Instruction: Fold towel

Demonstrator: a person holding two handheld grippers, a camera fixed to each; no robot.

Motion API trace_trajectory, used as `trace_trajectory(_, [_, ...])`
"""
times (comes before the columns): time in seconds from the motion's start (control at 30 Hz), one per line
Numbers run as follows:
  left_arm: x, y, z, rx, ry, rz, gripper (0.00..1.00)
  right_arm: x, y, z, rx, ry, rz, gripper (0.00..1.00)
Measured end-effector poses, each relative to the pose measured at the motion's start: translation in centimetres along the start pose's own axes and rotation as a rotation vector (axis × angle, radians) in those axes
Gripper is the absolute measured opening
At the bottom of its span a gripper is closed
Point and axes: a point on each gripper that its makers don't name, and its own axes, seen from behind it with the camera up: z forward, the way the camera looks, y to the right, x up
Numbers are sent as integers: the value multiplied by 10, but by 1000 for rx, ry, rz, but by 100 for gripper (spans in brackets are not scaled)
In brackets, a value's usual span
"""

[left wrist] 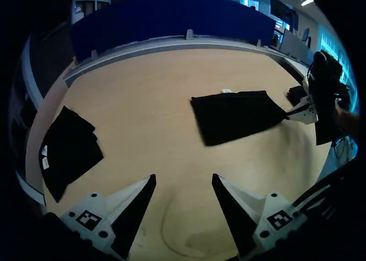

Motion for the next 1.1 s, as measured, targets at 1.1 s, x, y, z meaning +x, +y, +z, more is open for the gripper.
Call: trace_trajectory(1.1, [-5,3,-21,-8,15,-29,90,129,-9,-36,-45,110,-322,6])
